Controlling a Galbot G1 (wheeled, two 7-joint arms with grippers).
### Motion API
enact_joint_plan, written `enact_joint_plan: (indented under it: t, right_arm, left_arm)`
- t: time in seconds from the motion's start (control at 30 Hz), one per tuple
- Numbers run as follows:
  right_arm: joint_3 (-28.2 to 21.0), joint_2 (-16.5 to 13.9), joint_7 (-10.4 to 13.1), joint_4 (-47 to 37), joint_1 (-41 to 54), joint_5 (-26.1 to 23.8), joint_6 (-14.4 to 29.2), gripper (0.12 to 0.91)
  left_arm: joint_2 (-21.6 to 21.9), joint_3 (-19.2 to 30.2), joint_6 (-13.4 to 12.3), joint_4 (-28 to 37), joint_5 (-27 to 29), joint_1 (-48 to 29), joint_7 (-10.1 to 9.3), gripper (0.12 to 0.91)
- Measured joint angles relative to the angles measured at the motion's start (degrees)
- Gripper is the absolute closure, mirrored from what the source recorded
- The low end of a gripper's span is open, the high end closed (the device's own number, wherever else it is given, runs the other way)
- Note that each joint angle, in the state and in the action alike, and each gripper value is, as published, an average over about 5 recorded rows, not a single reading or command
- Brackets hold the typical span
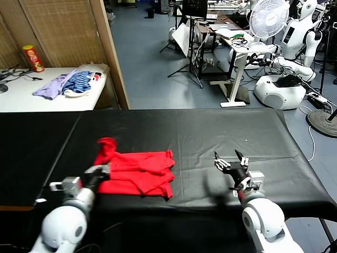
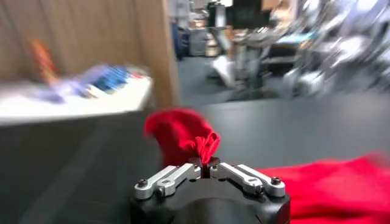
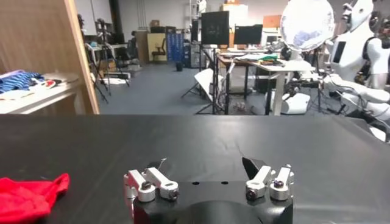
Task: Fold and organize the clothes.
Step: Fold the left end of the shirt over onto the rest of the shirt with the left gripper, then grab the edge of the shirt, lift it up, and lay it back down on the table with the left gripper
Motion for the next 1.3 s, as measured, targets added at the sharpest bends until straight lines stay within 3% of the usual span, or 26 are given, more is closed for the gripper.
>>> enact_joint_plan:
  t: [0.27, 0.7, 0.8, 1.03, 1.13, 1.23, 1.3]
  right_arm:
    - [0.5, 0.5, 0.0, 0.2, -0.7, -0.2, 0.0, 0.227]
    - [-1.4, 1.0, -0.5, -1.0, 0.3, -0.5, 0.0, 0.227]
    - [-2.0, 0.8, -1.2, -1.4, 0.6, -0.5, 0.2, 0.227]
    - [-5.0, 0.1, -5.0, -2.9, 2.5, -0.2, 1.1, 0.227]
    - [-7.8, -0.3, -7.2, -3.9, 4.2, -0.1, 1.4, 0.227]
    - [-11.7, -0.2, -8.6, -5.5, 6.6, -0.3, 1.6, 0.227]
    - [-14.6, 0.2, -9.0, -6.8, 8.6, -0.7, 1.7, 0.227]
  left_arm:
    - [-5.5, 6.7, -0.7, 1.1, -2.1, -2.1, 0.17, 0.873]
    - [-11.4, 8.8, -2.3, 3.9, 1.8, -1.9, 0.89, 0.864]
    - [-12.9, 8.7, -2.5, 3.9, 0.8, -1.7, 0.9, 0.768]
    - [-17.6, 7.7, -2.9, 2.7, -3.6, -0.9, 1.06, 0.378]
    - [-18.0, 6.3, -4.2, 2.2, -0.5, -0.1, 3.82, 0.266]
    - [-16.3, 3.9, -6.0, 2.5, 4.6, 1.1, 6.99, 0.236]
    - [-14.4, 1.7, -6.8, 2.9, 6.6, 2.0, 8.04, 0.234]
